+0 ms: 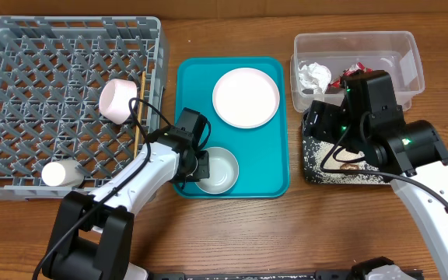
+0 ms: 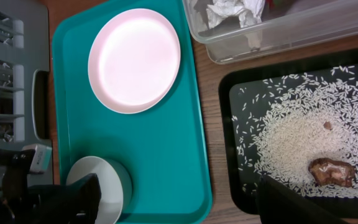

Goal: Sort waste into correct bins and load items into the dishwasher
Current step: 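Reach the left gripper to the grey bowl and grasp its rim, then carry the grey bowl into the dish rack with the left gripper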

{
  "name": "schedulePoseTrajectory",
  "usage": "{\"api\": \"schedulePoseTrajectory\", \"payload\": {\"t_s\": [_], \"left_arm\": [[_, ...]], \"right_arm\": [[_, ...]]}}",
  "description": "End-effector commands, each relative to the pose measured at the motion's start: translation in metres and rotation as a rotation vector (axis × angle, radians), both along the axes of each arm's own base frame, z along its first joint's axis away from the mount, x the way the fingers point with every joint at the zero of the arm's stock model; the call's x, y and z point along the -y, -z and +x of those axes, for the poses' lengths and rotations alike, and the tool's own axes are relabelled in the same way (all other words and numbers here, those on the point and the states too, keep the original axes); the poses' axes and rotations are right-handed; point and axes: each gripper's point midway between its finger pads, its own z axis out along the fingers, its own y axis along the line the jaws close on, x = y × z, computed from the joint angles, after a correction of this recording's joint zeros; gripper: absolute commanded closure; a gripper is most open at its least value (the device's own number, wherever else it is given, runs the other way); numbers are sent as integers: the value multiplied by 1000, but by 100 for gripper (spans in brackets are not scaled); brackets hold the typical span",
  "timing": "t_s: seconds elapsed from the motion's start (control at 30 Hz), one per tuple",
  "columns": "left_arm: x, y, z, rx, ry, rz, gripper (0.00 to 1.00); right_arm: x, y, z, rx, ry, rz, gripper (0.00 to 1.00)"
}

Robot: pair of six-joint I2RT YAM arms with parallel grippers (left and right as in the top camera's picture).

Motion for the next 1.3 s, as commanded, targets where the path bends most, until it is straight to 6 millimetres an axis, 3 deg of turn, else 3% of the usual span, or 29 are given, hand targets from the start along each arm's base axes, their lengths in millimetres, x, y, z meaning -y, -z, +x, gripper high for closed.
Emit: {"api": "schedulePoseTrajectory", "payload": {"t_s": [0.0,0.07,0.13,0.17,0.27,0.4,0.5,0.63,0.77,1.0,1.27], "left_arm": [[10,-25,14,45,29,-28,96],[3,-56,31,119,15,21,96],[-17,-97,48,212,-19,123,96],[-36,-128,56,279,-53,211,96],[-80,-191,67,417,-138,423,96],[-145,-265,63,562,-281,763,96],[-186,-297,54,607,-389,987,96],[-230,-301,55,576,-515,1110,96],[-266,-282,59,445,-506,1133,96],[-324,-260,65,395,-675,1142,96],[-354,-220,98,309,-596,1180,96]], "right_arm": [[0,-5,3,16,4,5,19],[0,-5,3,16,4,5,19],[0,-5,3,16,4,5,19],[0,-5,3,16,4,5,19],[0,-5,3,14,4,4,19],[0,-5,3,13,4,4,19],[0,-5,3,13,4,4,19],[0,-5,3,13,4,4,19],[0,-4,2,9,4,2,19],[1,-4,1,6,4,1,19],[0,-4,2,10,4,2,18]]}}
